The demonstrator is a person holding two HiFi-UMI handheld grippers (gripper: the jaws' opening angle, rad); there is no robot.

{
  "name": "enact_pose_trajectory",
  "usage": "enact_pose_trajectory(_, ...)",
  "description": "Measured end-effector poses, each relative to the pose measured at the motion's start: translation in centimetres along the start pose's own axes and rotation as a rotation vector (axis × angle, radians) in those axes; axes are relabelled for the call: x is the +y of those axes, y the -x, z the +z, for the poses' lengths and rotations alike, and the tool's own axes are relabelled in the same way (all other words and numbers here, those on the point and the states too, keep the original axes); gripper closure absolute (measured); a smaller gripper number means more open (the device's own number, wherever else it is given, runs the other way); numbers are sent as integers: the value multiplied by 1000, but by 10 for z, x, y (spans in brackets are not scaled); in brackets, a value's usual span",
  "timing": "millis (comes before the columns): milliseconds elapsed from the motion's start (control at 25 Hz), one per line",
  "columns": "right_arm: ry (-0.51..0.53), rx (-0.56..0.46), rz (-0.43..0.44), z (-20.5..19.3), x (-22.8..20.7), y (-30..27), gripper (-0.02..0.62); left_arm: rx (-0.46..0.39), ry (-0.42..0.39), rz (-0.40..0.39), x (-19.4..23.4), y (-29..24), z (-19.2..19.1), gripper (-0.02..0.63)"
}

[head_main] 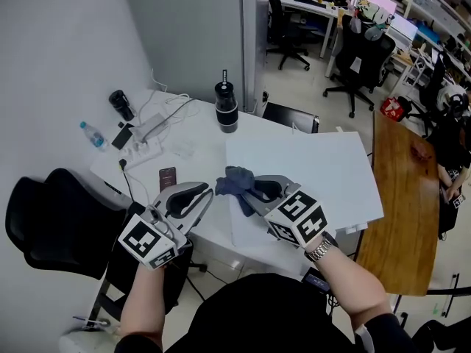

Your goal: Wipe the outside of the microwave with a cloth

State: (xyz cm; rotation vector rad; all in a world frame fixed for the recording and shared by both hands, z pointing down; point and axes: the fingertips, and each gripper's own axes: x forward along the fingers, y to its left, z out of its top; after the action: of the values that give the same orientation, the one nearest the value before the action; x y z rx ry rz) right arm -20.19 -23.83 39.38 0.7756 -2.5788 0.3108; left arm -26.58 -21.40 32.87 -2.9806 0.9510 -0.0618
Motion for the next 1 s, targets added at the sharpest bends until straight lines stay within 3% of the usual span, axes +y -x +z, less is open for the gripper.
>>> enact_pose_trajectory(160,40,65,-31,-13,-3,-14,522,-15,6,9,2,-1,-2,601)
enact_pose_trajectory(520,151,139,-130,-19,-14,-25,525,-18,27,6,7,-5,-8,603)
enact_pose_trajectory(1000,166,181,-245,-37,-49,7,531,-49,19,-33,-15,-24,8,603)
